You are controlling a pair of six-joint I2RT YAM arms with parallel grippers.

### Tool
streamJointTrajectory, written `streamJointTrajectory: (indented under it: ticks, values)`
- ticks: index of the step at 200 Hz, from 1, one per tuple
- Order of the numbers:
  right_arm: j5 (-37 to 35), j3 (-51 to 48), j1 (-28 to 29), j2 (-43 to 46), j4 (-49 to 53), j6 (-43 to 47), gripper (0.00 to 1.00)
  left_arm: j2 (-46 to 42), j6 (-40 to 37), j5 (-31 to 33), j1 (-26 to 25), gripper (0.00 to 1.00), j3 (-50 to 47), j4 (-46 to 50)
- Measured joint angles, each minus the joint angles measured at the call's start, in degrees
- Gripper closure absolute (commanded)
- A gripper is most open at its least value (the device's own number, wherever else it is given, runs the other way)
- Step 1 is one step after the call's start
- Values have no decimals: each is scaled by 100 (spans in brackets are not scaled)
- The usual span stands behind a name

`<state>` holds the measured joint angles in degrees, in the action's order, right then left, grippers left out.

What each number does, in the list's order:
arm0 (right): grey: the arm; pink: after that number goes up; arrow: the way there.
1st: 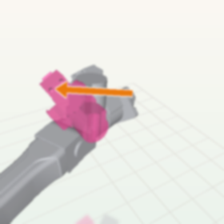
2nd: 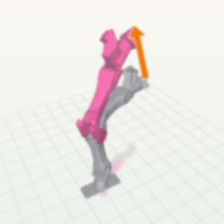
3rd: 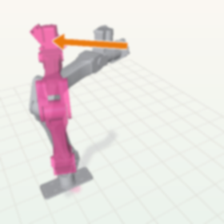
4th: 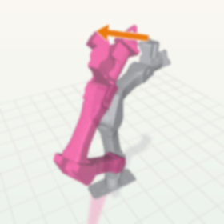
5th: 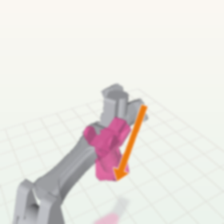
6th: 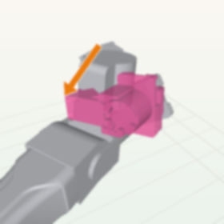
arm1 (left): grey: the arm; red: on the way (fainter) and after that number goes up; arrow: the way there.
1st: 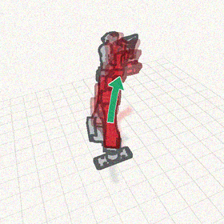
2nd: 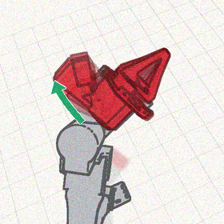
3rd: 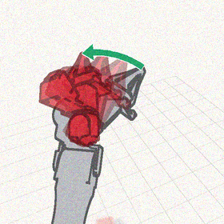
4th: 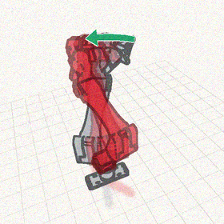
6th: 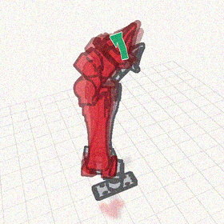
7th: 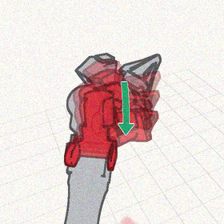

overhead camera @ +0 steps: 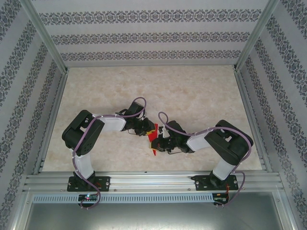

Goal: Fold a paper plane with a square sheet of paper (pick it up from the middle)
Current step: Fold the wing for the fifth time at the center of the table.

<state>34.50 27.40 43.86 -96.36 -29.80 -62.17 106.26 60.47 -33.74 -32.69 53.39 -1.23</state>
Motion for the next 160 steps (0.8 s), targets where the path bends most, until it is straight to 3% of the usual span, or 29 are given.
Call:
streamJointTrajectory:
  ticks: [45, 160]
  values:
    - [-57, -142, 221, 599, 629, 166, 98, 0, 2, -13, 0, 77, 0, 7]
    - [-328, 111, 518, 590, 1432, 542, 100, 0, 24, -31, 0, 78, 0, 22]
